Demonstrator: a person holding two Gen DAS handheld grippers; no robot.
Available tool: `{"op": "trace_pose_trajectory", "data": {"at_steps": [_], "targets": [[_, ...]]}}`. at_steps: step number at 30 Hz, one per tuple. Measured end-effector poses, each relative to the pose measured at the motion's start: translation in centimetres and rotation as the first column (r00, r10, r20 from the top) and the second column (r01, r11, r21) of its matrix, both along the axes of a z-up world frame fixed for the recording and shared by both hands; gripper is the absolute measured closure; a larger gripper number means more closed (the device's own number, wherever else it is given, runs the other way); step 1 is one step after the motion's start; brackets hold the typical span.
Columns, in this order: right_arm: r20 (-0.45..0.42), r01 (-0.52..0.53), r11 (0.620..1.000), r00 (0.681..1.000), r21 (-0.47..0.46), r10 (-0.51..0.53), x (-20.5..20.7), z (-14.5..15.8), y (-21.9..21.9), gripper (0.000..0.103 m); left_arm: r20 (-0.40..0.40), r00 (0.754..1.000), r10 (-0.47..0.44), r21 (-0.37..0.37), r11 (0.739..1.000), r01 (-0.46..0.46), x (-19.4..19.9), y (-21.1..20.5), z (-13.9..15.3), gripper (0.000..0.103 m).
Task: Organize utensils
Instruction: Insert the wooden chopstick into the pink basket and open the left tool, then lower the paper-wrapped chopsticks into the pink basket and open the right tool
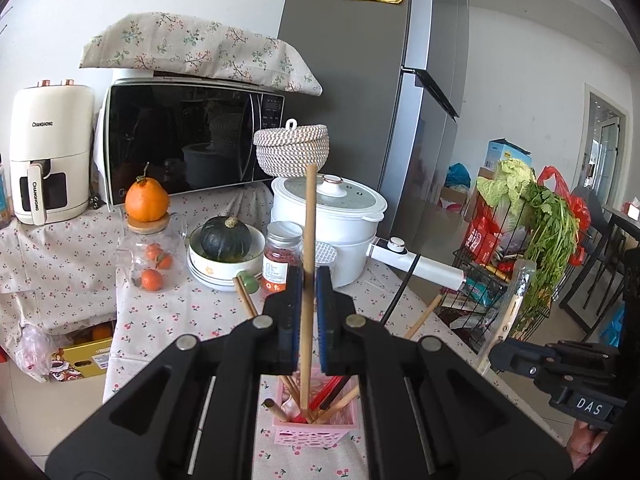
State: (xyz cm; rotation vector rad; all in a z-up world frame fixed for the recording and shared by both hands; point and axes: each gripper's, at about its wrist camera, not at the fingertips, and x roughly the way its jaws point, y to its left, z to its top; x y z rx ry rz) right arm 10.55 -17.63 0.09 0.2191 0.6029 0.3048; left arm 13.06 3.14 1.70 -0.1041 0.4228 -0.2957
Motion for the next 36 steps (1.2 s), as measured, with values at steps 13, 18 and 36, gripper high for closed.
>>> {"op": "trace_pose_trajectory", "data": {"at_steps": [13, 18, 36], "targets": [[0.062, -0.013, 0.999, 0.998, 0.033, 0.011, -0.8, 1.5, 0.3, 0.098, -0.230, 0.973, -0.022, -0.054, 0.999, 0.010, -2.1, 1.7, -0.8, 0.001], [0.124, -0.031, 0.998, 0.992, 0.063, 0.023, -1.1, 2.8, 0.9, 0.098, -0.388, 0.921, 0.032, -0.042, 0.998, -0.052, -2.8, 3.3, -3.1, 0.001], [0.213, -0.005, 0.999, 0.977, 0.043, -0.004, 4.0, 1.6, 6.2, 0.097, -0.494, 0.867, 0.073, 0.040, 0.997, -0.061, -5.1, 6.3, -7.0, 0.001]]}}
